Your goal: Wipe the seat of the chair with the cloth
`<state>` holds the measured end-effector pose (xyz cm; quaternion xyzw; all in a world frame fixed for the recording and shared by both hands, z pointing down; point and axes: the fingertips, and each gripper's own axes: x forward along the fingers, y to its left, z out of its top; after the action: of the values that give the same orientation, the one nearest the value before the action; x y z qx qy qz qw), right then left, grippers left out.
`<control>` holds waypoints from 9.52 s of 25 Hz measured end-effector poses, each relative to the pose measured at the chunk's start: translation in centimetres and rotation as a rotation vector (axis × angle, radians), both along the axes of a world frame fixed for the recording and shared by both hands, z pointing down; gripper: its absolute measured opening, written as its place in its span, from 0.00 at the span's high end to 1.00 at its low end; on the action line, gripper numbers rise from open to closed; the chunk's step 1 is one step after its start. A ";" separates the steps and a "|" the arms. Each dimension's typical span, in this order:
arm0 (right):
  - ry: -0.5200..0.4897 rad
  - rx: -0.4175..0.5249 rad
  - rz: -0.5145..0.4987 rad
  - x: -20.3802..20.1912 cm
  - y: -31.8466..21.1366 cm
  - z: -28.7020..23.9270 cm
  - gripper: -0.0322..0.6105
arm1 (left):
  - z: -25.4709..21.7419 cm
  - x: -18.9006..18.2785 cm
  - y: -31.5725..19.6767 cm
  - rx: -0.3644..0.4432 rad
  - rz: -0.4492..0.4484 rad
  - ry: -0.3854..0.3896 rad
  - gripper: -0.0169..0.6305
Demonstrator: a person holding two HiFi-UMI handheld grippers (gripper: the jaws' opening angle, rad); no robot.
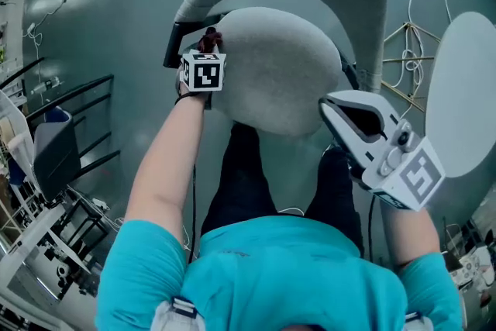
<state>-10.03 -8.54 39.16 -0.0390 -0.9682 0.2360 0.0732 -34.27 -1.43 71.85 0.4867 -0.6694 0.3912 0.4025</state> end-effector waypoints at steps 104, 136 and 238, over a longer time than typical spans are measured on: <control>-0.016 -0.092 0.267 18.0 -2.5 1.8 0.95 | 6.2 30.0 -2.8 -0.327 0.251 0.272 0.88; -0.023 -0.136 0.303 19.0 -3.7 2.3 0.95 | 4.0 45.1 -4.8 -0.151 0.305 1.125 0.88; -0.020 -0.186 0.462 23.4 8.7 0.0 0.95 | 6.0 21.0 13.0 -0.335 0.072 0.146 0.88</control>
<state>13.37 0.12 39.12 0.1744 -0.9263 0.3341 0.0039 -13.24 11.54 77.85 0.4637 -0.5458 0.4749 0.5114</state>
